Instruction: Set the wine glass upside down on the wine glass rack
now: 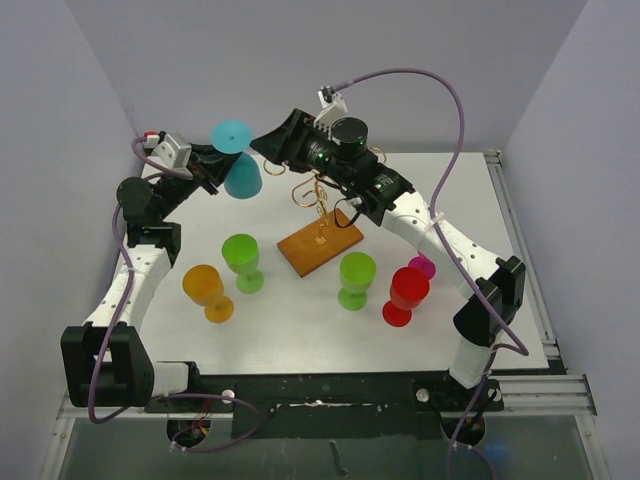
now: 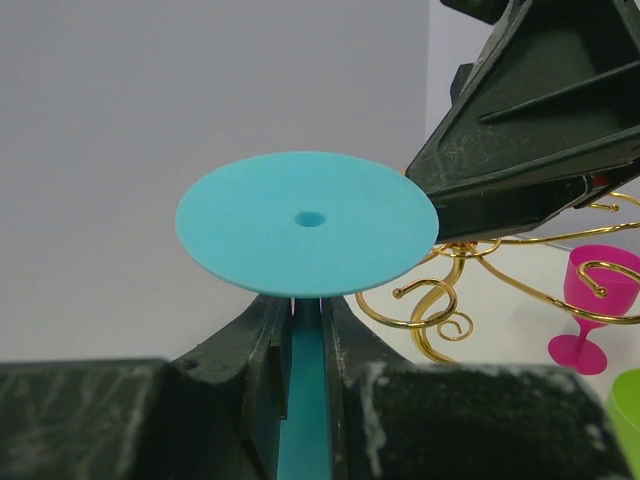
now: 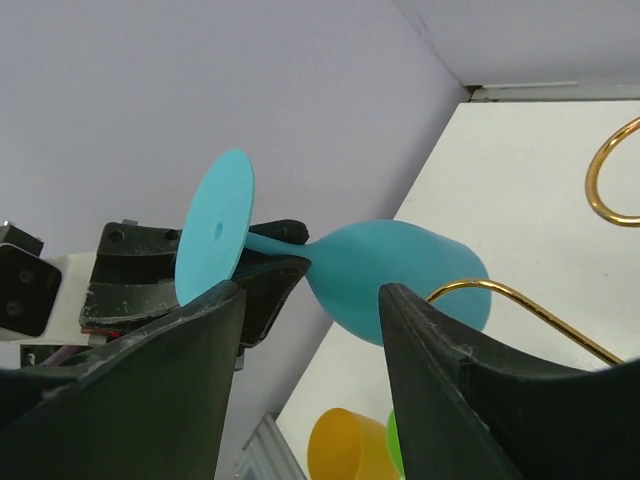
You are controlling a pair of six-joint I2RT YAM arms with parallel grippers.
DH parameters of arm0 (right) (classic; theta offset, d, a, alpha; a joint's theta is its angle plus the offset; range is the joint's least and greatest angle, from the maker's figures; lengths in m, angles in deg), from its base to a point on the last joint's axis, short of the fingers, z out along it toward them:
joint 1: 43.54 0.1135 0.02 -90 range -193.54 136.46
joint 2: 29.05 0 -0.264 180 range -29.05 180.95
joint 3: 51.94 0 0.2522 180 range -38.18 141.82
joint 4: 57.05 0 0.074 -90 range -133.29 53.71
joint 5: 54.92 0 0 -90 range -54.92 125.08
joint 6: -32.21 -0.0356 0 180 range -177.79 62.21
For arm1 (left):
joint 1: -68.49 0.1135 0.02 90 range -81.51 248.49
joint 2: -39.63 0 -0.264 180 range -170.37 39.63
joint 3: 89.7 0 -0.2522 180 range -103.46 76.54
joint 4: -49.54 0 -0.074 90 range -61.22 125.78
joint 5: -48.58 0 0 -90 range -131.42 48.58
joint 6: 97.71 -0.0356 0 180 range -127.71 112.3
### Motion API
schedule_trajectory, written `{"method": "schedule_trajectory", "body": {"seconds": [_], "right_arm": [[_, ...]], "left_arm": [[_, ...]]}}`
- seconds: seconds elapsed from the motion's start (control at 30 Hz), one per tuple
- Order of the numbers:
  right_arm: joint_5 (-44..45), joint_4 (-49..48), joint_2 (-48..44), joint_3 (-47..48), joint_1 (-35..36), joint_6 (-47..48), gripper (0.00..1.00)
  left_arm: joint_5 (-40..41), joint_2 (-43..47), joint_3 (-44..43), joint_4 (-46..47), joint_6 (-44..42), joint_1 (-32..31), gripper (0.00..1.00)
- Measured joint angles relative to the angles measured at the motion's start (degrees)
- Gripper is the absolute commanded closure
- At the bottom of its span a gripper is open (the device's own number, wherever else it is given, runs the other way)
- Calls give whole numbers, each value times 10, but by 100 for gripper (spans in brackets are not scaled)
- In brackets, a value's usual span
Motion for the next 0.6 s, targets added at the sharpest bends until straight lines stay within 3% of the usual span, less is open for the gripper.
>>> {"method": "schedule_trajectory", "body": {"seconds": [0.23, 0.43, 0.6], "right_arm": [[-31, -33, 8, 0, -7, -68, 55], [-28, -61, 2, -12, -7, -86, 46], [-32, -59, 2, -11, -7, -93, 48]], "left_arm": [[0, 0, 2, -2, -4, 0, 100], [14, 0, 2, -24, -19, 0, 100], [15, 0, 2, -29, -23, 0, 100]]}}
